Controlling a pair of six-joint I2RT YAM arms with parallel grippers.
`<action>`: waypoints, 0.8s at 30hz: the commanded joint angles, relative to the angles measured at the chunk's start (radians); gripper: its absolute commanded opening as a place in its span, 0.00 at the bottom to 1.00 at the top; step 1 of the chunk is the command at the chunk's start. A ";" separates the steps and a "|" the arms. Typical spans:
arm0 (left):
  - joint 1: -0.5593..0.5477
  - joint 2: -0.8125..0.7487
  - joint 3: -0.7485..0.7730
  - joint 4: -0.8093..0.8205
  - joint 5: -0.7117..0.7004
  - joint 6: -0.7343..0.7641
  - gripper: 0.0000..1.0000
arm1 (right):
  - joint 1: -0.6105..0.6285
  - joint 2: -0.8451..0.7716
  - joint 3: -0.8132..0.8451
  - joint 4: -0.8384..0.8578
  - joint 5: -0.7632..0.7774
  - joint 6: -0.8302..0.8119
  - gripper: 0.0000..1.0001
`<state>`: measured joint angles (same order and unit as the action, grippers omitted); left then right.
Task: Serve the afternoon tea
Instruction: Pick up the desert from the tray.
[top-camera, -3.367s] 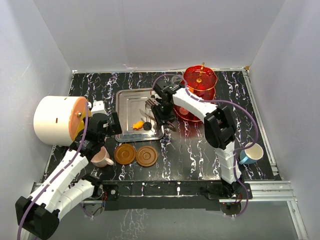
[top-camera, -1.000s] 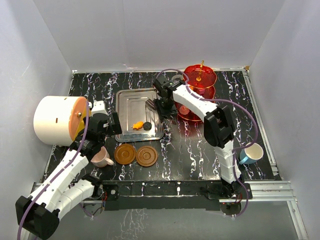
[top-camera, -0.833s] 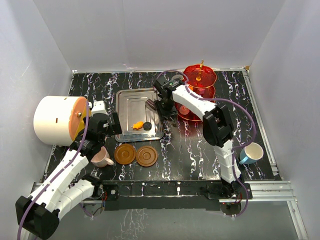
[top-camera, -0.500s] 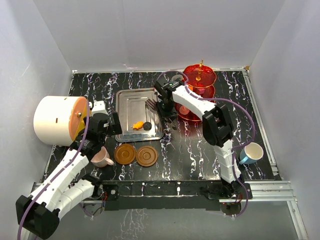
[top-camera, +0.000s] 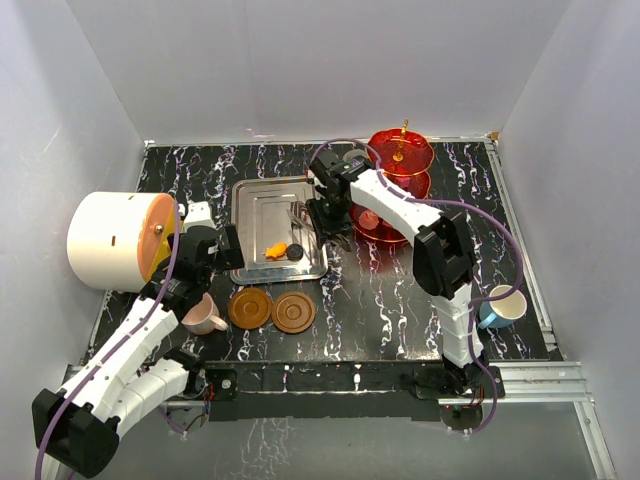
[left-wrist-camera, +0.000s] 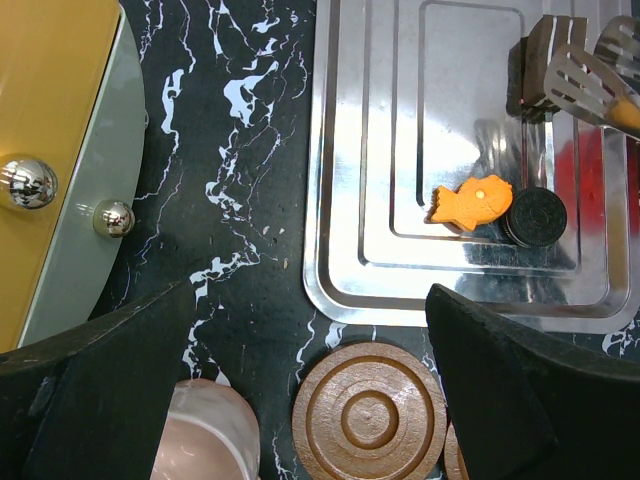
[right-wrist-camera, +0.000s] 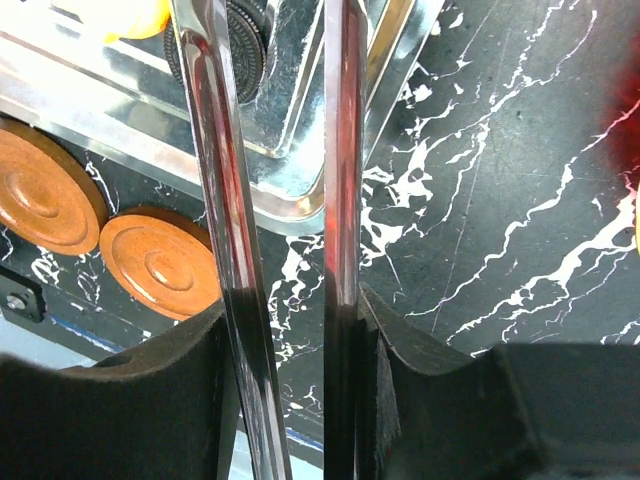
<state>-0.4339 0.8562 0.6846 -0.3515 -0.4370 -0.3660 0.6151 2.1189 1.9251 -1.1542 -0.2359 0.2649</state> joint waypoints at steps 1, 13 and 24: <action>0.000 -0.001 0.007 0.007 -0.005 0.012 0.99 | -0.001 -0.064 0.018 0.028 0.071 0.027 0.38; 0.000 -0.001 0.006 0.006 -0.008 0.013 0.99 | 0.012 -0.109 -0.117 0.215 -0.009 0.180 0.43; 0.000 -0.003 0.006 0.008 0.000 0.016 0.99 | 0.019 -0.169 -0.269 0.379 -0.026 0.281 0.46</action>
<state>-0.4339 0.8566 0.6846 -0.3511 -0.4335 -0.3595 0.6323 2.0197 1.6878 -0.8845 -0.2291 0.4915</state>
